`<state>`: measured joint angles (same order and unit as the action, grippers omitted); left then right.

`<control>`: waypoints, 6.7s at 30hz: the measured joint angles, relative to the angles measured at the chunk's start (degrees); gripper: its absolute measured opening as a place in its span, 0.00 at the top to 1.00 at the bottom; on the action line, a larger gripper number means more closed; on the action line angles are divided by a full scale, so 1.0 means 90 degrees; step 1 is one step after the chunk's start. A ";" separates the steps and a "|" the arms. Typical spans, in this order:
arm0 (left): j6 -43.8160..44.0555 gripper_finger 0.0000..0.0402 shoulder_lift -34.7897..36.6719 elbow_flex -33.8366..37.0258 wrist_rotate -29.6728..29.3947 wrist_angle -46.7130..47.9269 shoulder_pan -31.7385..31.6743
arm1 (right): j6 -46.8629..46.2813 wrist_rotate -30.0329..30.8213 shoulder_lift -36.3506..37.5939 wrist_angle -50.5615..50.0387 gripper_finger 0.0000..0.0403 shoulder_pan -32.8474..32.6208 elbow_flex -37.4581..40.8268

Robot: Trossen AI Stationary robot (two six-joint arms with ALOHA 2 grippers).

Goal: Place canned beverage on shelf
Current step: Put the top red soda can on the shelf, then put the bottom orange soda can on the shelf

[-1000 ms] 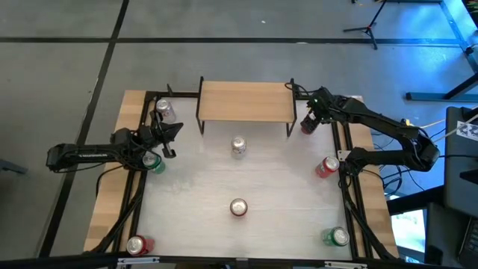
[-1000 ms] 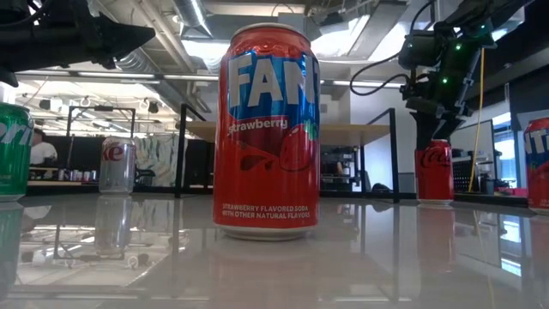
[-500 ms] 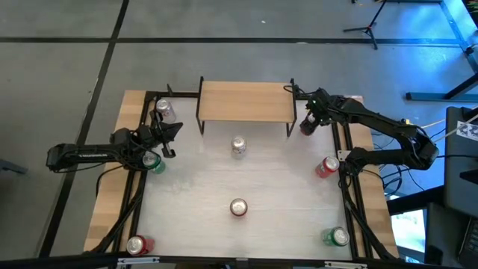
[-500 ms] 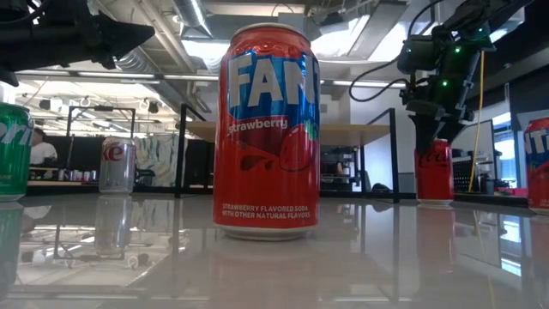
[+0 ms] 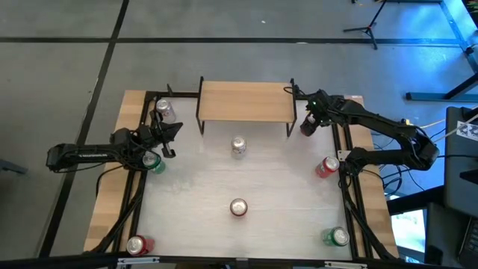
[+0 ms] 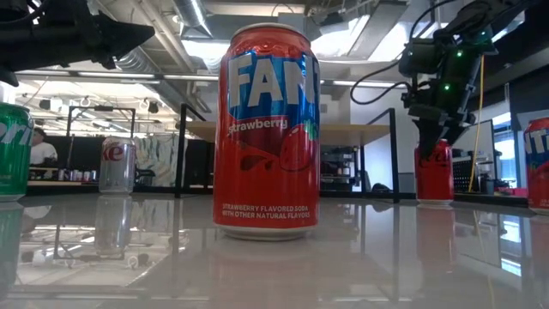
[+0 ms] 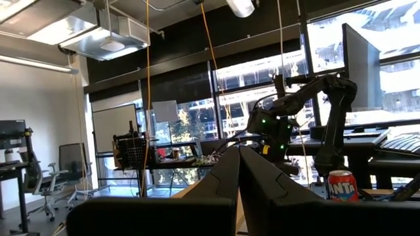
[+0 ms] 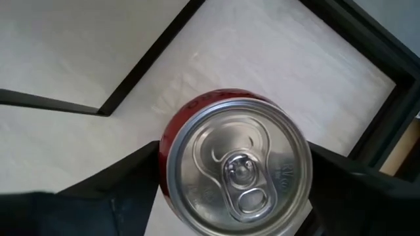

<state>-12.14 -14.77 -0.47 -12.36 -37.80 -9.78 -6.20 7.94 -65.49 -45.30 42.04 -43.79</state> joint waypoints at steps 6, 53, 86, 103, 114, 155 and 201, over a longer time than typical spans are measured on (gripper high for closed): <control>0.0000 0.99 0.0001 0.0000 -0.0002 0.0000 0.0000 | 0.0002 0.0052 0.0005 0.0030 0.28 -0.0002 0.0000; 0.0000 0.99 -0.0002 0.0000 0.0000 -0.0031 0.0000 | 0.0011 -0.0672 -0.2344 -0.2236 0.28 -0.0007 -0.6383; 0.0000 0.99 -0.0026 0.0002 -0.0002 0.0008 0.0000 | 0.0097 -0.0265 -0.3791 -0.2295 0.18 0.0000 -0.6909; 0.0000 0.99 -0.0026 0.0002 0.0003 -0.0016 0.0000 | 0.0075 -0.0262 -0.3791 -0.2426 0.13 0.0000 -0.7367; 0.0000 0.99 -0.0026 0.0002 0.0205 -0.0042 0.0000 | 0.0006 -0.0033 -0.3518 -0.4862 0.13 -0.0571 -0.8690; -0.0017 0.99 -0.0024 0.0002 0.0654 -0.0097 0.0005 | -0.0200 -0.1008 -0.0911 0.1311 0.13 -0.5306 -0.2650; 0.0282 0.99 -0.0026 0.0000 0.1194 0.0127 0.0007 | 0.0328 -0.1549 -0.4750 0.5867 0.13 -0.6926 -0.2652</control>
<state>-9.61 -15.00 -0.47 -1.62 -36.67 -9.72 -3.24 -6.00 -108.25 7.51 -20.29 -67.66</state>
